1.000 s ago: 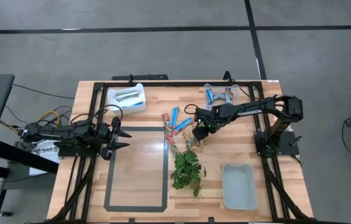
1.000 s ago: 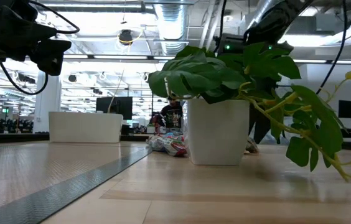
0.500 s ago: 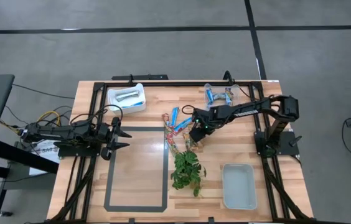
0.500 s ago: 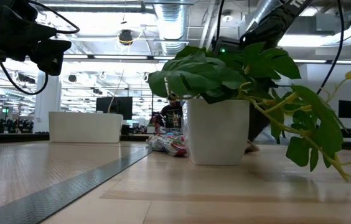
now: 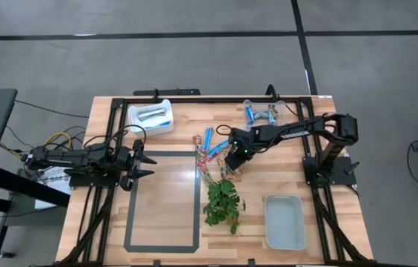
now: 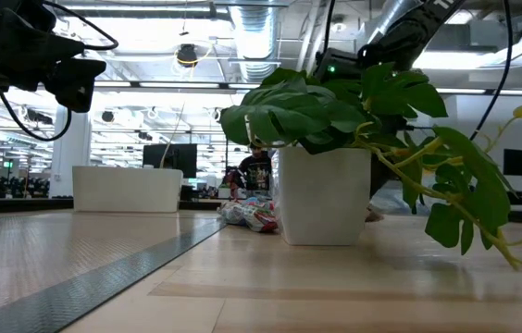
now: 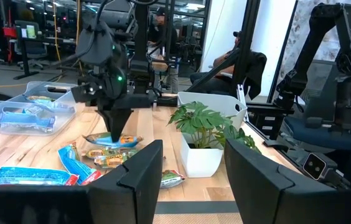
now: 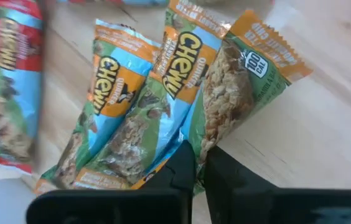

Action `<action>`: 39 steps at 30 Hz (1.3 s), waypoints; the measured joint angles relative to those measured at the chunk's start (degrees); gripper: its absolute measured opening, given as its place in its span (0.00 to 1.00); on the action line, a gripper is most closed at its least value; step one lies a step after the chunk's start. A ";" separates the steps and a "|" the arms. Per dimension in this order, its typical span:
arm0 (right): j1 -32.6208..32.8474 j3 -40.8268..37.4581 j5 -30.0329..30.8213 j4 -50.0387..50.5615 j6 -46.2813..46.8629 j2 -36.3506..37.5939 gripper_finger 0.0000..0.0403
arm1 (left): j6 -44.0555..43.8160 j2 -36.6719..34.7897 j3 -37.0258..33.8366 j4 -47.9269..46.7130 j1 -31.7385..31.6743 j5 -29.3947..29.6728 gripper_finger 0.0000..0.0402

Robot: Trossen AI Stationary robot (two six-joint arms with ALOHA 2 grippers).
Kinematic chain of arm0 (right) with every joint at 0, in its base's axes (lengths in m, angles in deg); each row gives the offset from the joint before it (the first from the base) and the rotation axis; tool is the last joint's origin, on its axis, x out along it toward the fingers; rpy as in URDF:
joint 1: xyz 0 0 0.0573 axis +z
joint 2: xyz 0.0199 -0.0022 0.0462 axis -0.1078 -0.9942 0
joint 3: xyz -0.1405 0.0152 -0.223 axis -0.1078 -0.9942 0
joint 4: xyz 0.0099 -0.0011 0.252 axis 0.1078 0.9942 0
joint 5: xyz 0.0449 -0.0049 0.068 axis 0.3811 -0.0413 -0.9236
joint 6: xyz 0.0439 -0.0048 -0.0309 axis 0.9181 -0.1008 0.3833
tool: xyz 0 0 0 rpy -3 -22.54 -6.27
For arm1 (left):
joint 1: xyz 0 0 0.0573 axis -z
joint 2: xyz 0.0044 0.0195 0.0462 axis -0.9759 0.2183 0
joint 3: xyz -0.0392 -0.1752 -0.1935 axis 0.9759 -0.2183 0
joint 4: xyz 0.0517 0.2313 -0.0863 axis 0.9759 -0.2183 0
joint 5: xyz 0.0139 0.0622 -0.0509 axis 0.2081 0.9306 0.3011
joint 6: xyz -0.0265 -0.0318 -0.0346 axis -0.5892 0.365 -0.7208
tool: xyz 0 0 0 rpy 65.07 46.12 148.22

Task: Pick and place Granola Bars by type
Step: Put the yellow granola bar into the white bin

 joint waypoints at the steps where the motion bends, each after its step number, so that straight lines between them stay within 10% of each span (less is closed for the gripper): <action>1: 0.00 -0.01 0.00 -0.12 -0.01 0.49 0.03 | 0.00 0.00 0.00 0.00 0.01 0.00 0.41; 10: -0.11 -0.01 -0.16 -4.42 0.08 10.15 0.04 | 0.03 0.00 0.00 0.00 0.00 0.43 0.41; 15: -0.12 -0.01 -1.36 -9.38 0.14 16.24 0.02 | 5.01 0.01 0.02 3.62 -0.01 12.82 0.41; 23: -0.11 0.01 -5.14 -20.16 0.17 20.32 0.04 | -33.27 -0.13 -0.01 23.36 -0.01 22.64 0.41; 28: -0.11 0.02 -5.09 -26.10 0.61 20.22 0.03 | -34.82 -0.10 0.40 24.64 -0.11 33.30 0.41; 39: 0.35 1.61 -5.61 -32.12 -1.92 17.58 0.03 | -53.45 6.20 0.91 19.39 -1.83 27.10 0.41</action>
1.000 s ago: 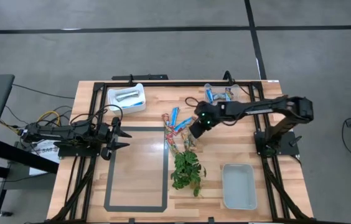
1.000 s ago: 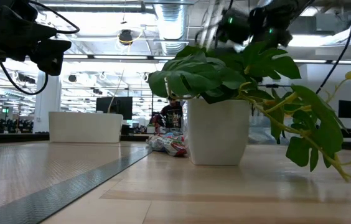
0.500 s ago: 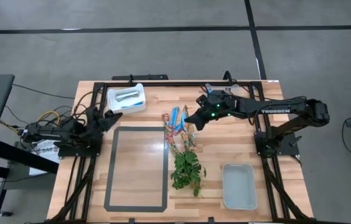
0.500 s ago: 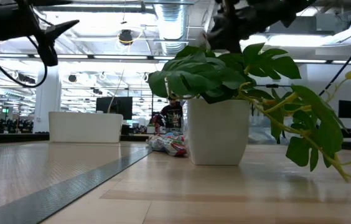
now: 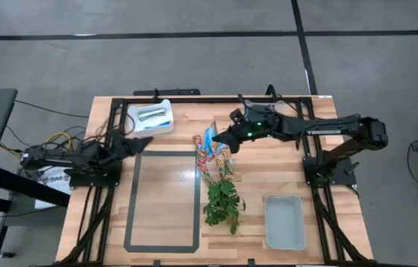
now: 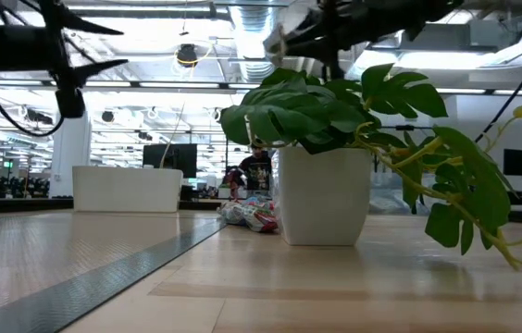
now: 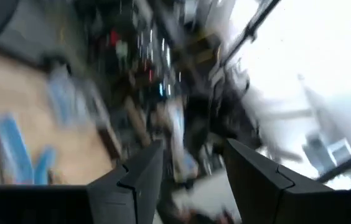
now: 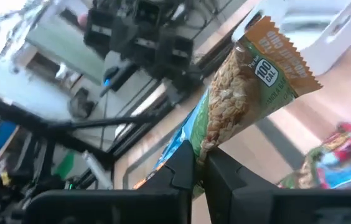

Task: Pick and place Granola Bars by type
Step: Put the yellow granola bar into the white bin

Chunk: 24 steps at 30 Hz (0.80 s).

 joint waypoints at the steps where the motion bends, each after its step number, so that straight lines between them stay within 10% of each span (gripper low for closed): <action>1: 0.02 1.22 -1.38 0.59 -0.51 -1.02 0.03 | -1.50 2.54 0.51 0.01 -0.32 -1.61 0.41; 24: 0.04 31.08 -12.49 13.35 -18.43 -21.08 0.03 | 2.43 45.02 28.71 1.92 -15.40 -31.15 0.41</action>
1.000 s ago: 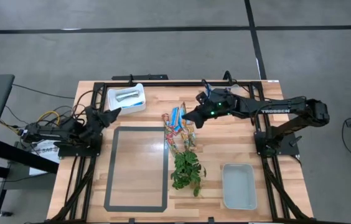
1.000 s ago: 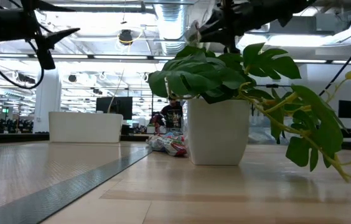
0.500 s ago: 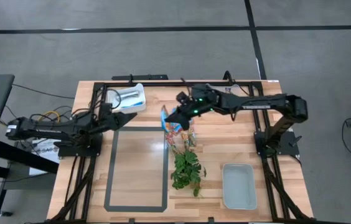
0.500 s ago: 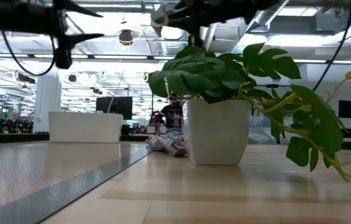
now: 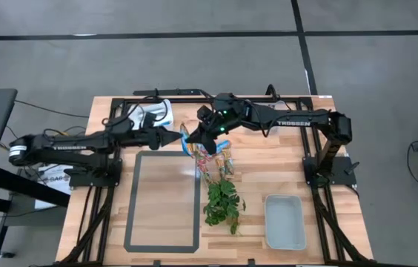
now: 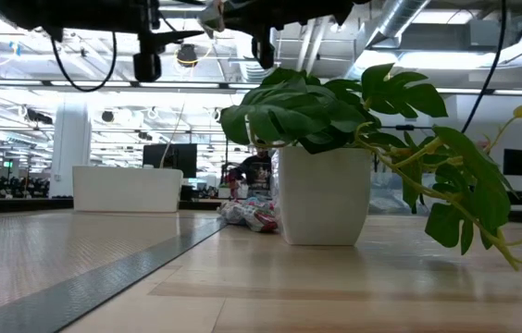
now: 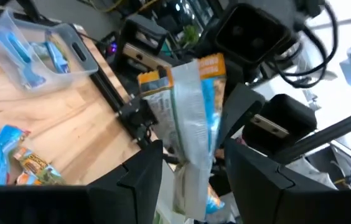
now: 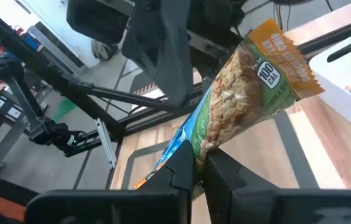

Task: Pick and place Granola Bars by type
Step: Put the yellow granola bar into the white bin

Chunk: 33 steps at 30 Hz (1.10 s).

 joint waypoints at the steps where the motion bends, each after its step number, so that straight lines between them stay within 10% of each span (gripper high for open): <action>1: -0.02 0.00 -0.02 -0.04 -0.07 0.02 0.03 | 0.00 0.85 0.53 0.00 -0.15 -0.50 0.41; 33: -0.26 -0.13 2.22 0.62 -0.07 0.13 0.03 | 5.01 8.72 6.51 -2.49 -5.19 -4.18 0.15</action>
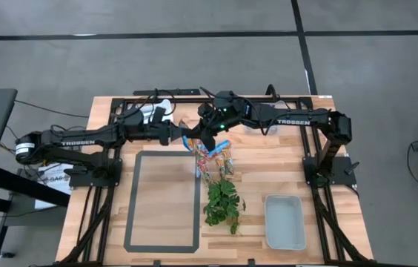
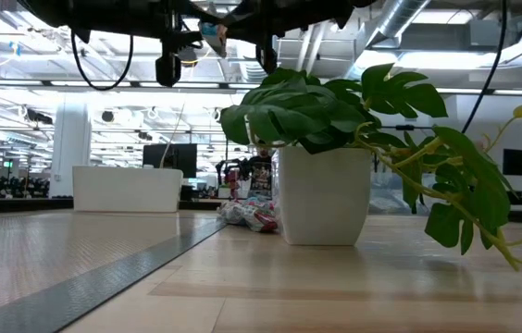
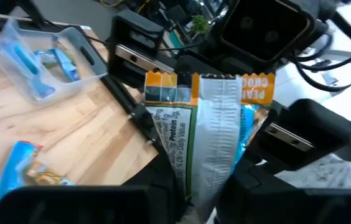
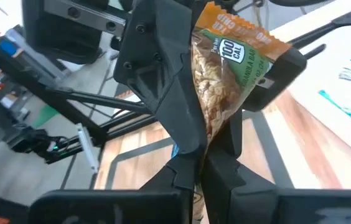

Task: Pick and place Granola Bars by type
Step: Put the yellow granola bar into the white bin

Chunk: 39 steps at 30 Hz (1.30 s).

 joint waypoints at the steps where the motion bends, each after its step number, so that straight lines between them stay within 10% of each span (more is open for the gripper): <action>1: 0.00 0.00 0.87 0.18 0.00 -0.02 0.03 | 0.57 0.00 0.04 -0.76 -0.30 0.16 0.13; 19: -4.30 0.07 12.05 9.68 1.48 0.02 0.60 | 8.95 0.13 -0.20 -17.99 -7.55 15.09 0.07; 30: -4.83 0.07 16.01 14.49 1.96 0.02 0.61 | 20.97 0.11 -0.20 -27.61 -15.72 37.29 0.08; 39: -4.72 0.07 16.25 17.75 2.03 0.02 0.60 | 25.21 0.09 -0.20 -34.92 -19.06 37.83 0.08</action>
